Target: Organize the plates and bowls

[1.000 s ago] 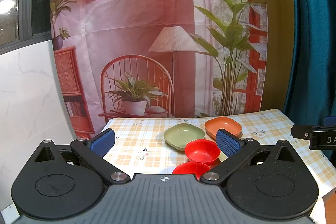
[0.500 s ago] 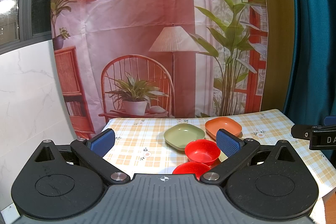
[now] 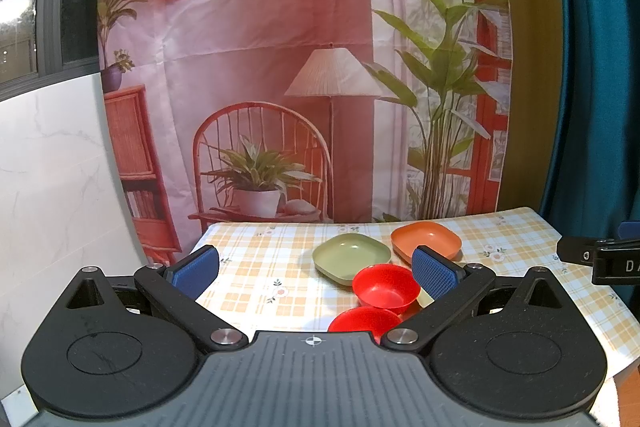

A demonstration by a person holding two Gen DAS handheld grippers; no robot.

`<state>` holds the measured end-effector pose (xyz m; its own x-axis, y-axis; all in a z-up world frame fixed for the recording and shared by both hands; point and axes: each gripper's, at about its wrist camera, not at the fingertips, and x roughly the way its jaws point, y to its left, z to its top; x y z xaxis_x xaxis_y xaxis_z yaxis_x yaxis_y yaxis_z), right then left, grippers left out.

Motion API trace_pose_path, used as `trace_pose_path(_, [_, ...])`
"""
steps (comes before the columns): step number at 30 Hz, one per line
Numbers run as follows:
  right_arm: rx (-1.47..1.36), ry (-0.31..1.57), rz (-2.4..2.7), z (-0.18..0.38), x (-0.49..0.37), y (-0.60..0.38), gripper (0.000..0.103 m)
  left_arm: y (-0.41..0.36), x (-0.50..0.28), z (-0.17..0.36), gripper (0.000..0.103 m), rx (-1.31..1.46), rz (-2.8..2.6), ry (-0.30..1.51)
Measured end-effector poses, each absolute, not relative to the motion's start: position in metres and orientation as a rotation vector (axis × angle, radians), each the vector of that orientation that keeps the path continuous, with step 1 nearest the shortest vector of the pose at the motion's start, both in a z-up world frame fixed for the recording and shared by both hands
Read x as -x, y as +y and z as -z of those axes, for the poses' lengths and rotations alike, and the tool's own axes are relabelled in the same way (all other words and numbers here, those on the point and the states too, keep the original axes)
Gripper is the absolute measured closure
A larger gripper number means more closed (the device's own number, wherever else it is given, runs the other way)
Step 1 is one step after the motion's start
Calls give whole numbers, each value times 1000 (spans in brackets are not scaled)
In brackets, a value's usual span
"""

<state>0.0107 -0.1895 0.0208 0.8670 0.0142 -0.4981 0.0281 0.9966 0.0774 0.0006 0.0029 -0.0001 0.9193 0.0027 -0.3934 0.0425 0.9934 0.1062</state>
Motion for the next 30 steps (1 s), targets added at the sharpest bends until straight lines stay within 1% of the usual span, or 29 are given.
trace_pose_path(13, [-94,512,5,-21,-11,-191,0,3,-3,1,0,-113,7,409])
trace_pose_path(18, [-130,467,-32,-18,-13,-197,0,1,-5,3,0,-117,-8,396])
trace_pose_path(21, [-138,383,-98,-12,-14,-204,0,2,-10,7,0,-114,5,397])
trace_pose_path(26, [-105,364,-99,-2,-39,-207,0,-3,-26,25,0,-156,-8,402])
trace_pose_path(30, [-76,401,-115,10,-67,-203,0,-3,-46,37,0,-173,7,414])
